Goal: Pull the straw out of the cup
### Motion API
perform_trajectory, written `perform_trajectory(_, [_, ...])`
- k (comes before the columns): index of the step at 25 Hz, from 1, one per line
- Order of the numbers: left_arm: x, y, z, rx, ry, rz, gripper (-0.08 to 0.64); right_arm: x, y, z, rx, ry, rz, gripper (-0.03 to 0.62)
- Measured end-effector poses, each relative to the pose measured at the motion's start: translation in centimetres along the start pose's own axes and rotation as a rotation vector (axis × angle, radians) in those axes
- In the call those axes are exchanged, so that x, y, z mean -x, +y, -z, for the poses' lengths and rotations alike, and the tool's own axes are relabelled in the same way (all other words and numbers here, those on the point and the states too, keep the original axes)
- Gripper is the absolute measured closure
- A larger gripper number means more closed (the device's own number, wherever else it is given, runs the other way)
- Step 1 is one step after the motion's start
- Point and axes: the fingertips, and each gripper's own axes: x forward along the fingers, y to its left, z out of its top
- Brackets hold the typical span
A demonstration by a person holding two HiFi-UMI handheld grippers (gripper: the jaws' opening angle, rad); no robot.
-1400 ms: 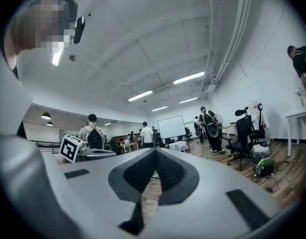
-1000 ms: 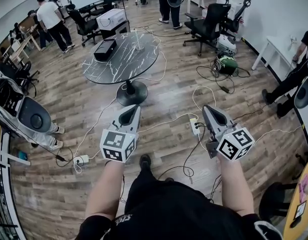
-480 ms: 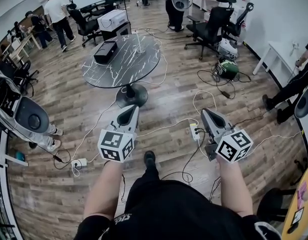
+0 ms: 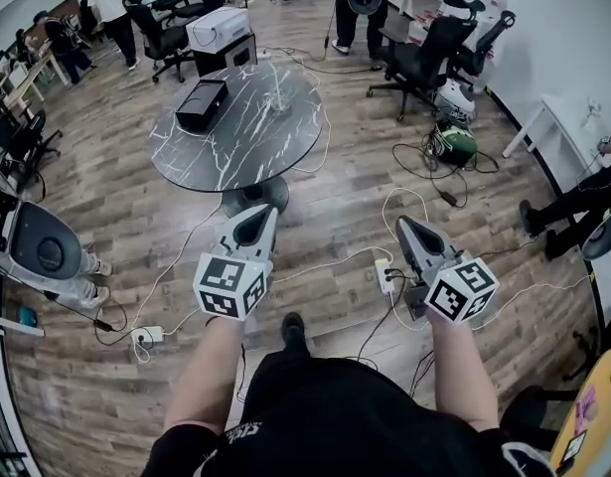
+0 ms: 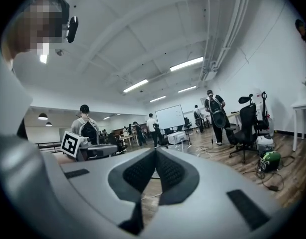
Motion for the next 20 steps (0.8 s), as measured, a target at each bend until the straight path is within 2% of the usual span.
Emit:
perform_trajectory(5, [-4.2, 5.1, -1.0, -0.004, 0.001, 0.027, 0.551, -7.2, -1.2, -0.4, -0.005, 0.027, -0.003, 0.583])
perform_trajectory(11, [-6.6, 11.7, -2.1, 0.003, -0.016, 0.023, 0.551, -14.6, -1.2, -1.0, -0.007, 0.044, -0.004, 0.583])
perform_trajectory(20, [-8.4, 17.5, -3.3, 0.001, -0.018, 0.002, 0.551, -20.5, -1.3, -2.6, -0.002, 0.030, -0.026, 0.583])
